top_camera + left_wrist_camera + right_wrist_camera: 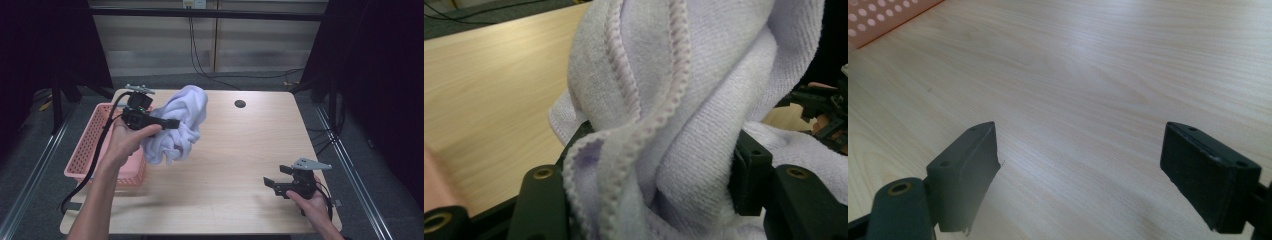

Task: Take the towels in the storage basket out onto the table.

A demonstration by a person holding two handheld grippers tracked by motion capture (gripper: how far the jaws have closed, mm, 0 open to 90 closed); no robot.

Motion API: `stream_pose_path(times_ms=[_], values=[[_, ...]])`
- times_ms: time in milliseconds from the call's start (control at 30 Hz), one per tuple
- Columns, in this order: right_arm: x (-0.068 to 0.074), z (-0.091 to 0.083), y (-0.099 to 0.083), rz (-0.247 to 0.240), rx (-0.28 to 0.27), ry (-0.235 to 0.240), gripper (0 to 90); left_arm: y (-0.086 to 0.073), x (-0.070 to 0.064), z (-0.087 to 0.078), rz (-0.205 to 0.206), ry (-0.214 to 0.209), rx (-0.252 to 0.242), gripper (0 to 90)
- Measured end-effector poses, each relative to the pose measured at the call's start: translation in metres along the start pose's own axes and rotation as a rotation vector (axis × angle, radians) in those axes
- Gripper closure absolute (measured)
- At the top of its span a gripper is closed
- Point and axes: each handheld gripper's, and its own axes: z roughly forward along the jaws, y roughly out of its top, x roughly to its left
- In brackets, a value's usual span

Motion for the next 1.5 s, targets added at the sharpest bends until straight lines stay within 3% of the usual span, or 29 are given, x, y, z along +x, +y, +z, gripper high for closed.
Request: stream_pose_path(times_ms=[200, 300, 367, 467, 600, 667, 767, 833, 967, 1033, 1133, 1167, 1267, 1400, 1500], values=[[0.0, -0.001, 0.0, 0.003, -0.001, 0.005, 15.3, -0.014, -0.018, 0.044, 0.015, -0.049, 0.054, 41.2], [0.0, -0.001, 0.0, -0.001, -0.001, 0.004, 15.3, -0.024, -0.024, 0.071, 0.027, -0.045, 0.117, 40.4], [0.0, 0.0, 0.0, 0.0, 0.003, 0.004, 15.3, -0.032, -0.026, 0.088, 0.018, -0.044, 0.144, 40.2], [0.001, -0.001, 0.0, -0.005, 0.007, 0.006, 15.3, -0.044, -0.03, 0.108, 0.04, -0.057, 0.175, 39.7], [0.0, 0.0, 0.0, -0.008, 0.009, 0.007, 15.3, -0.059, -0.033, 0.131, 0.041, -0.05, 0.22, 36.7], [0.001, 0.0, 0.0, -0.012, 0.013, 0.007, 15.5, -0.066, -0.034, 0.139, 0.063, -0.039, 0.24, 34.6], [0.001, 0.0, 0.0, -0.011, 0.017, 0.01, 16.2, -0.074, -0.037, 0.148, 0.08, -0.048, 0.215, 29.6], [0.002, 0.0, 0.0, -0.017, 0.019, 0.009, 16.2, -0.075, -0.038, 0.149, 0.105, -0.043, 0.208, 25.3], [0.002, 0.001, 0.001, -0.014, 0.024, 0.011, 16.2, -0.075, -0.034, 0.148, 0.081, -0.087, 0.177, 15.4], [0.003, 0.002, 0.002, -0.018, 0.028, 0.004, 16.2, -0.073, -0.032, 0.144, 0.093, -0.08, 0.19, 15.5], [0.003, 0.005, 0.002, -0.014, 0.038, 0.012, 16.2, -0.072, -0.024, 0.132, 0.061, -0.121, 0.128, 15.6], [0.003, 0.006, 0.003, -0.019, 0.037, 0.009, 16.1, -0.072, -0.023, 0.128, 0.05, -0.107, 0.111, 15.9], [0.004, 0.007, 0.008, -0.017, 0.026, 0.012, 16.0, -0.071, -0.018, 0.109, 0.058, -0.15, 0.06, 15.8], [0.013, 0.007, 0.02, -0.037, 0.01, 0.052, 14.5, -0.078, -0.016, 0.083, 0.061, -0.149, 0.0, 15.8], [0.024, 0.012, 0.027, -0.061, 0.011, 0.085, 16.2, -0.091, -0.019, 0.07, 0.071, -0.111, 0.004, 27.3]])
